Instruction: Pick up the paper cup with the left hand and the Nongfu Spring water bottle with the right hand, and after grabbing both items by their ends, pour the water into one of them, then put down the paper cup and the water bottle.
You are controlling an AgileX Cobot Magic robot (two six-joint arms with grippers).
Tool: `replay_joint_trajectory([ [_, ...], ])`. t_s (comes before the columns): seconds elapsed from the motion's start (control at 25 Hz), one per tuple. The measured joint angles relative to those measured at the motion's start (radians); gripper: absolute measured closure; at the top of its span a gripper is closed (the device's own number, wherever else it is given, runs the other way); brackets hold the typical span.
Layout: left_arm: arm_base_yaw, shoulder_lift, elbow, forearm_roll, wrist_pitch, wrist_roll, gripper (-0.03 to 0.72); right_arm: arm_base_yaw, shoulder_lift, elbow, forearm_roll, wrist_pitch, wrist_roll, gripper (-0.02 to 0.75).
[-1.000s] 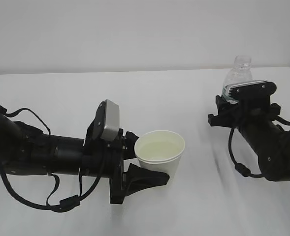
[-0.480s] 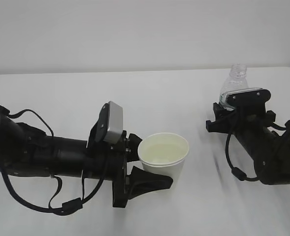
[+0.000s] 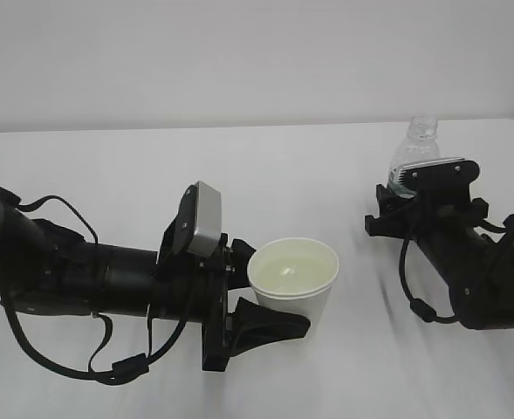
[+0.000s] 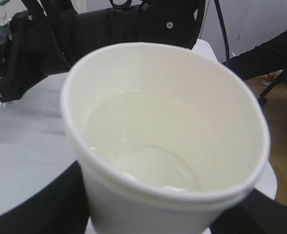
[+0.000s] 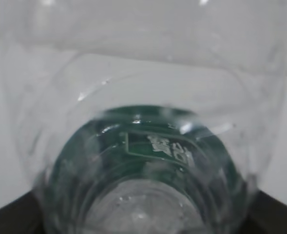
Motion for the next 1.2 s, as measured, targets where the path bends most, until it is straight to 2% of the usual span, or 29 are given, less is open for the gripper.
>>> replay_joint_trajectory([
  [0.16, 0.000, 0.000, 0.000, 0.000, 0.000, 0.000, 0.215, 0.000, 0.020, 0.000, 0.004, -0.016, 0.000, 0.167],
  [0.28, 0.000, 0.000, 0.000, -0.004, 0.000, 0.000, 0.215, 0.000, 0.026, 0.000, 0.005, -0.020, 0.000, 0.142],
  [0.64, 0.000, 0.000, 0.000, -0.014, 0.000, 0.000, 0.215, 0.000, 0.026, 0.009, 0.005, -0.026, 0.001, 0.138],
  [1.2, 0.000, 0.000, 0.000, -0.046, 0.000, 0.002, 0.215, 0.000, -0.090, 0.138, 0.006, -0.028, 0.001, 0.138],
])
